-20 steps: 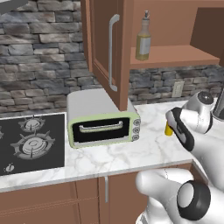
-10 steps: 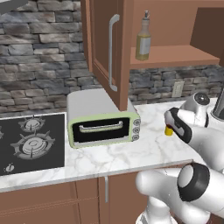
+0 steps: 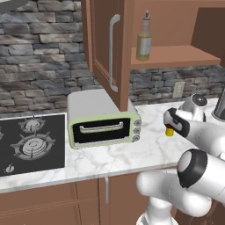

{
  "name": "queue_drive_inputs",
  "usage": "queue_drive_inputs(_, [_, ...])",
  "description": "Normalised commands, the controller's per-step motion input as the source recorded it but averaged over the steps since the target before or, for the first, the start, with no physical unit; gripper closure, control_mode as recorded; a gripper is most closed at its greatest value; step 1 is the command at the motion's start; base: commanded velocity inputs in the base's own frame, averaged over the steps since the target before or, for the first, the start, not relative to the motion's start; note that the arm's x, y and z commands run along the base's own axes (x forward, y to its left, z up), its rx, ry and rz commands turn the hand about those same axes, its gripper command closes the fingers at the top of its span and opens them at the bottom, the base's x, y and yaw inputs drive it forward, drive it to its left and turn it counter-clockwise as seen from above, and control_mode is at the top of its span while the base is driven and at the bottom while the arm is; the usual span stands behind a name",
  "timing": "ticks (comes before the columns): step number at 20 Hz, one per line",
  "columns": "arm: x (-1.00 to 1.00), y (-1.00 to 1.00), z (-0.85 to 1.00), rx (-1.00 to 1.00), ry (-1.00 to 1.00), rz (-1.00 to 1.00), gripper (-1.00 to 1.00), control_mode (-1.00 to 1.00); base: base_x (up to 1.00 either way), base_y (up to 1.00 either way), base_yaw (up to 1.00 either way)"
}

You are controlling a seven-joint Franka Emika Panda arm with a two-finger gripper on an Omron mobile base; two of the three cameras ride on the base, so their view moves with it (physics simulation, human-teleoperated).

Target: Pick the mustard and oil and vinegar bottle from the counter and place them in the cabinet.

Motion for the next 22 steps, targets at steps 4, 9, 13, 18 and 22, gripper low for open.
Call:
queue_drive_inputs(4, [0.16,-0.04,-0.13,0.0,0.0,0.0,-1.0,-1.0,0.0,0.0,0.0])
queue_drive_inputs(9, [0.17,0.0,-0.12,0.0,0.0,0.0,-1.0,-1.0,0.0,0.0,0.0])
queue_drive_inputs(13, [0.19,0.0,-0.11,0.0,0.0,0.0,-1.0,-1.0,0.0,0.0,0.0])
queue_drive_inputs(18, [0.21,-0.02,-0.1,0.0,0.0,0.0,-1.0,-1.0,0.0,0.0,0.0])
queue_drive_inputs(22, [0.25,-0.06,-0.12,0.0,0.0,0.0,-1.0,-1.0,0.0,0.0,0.0])
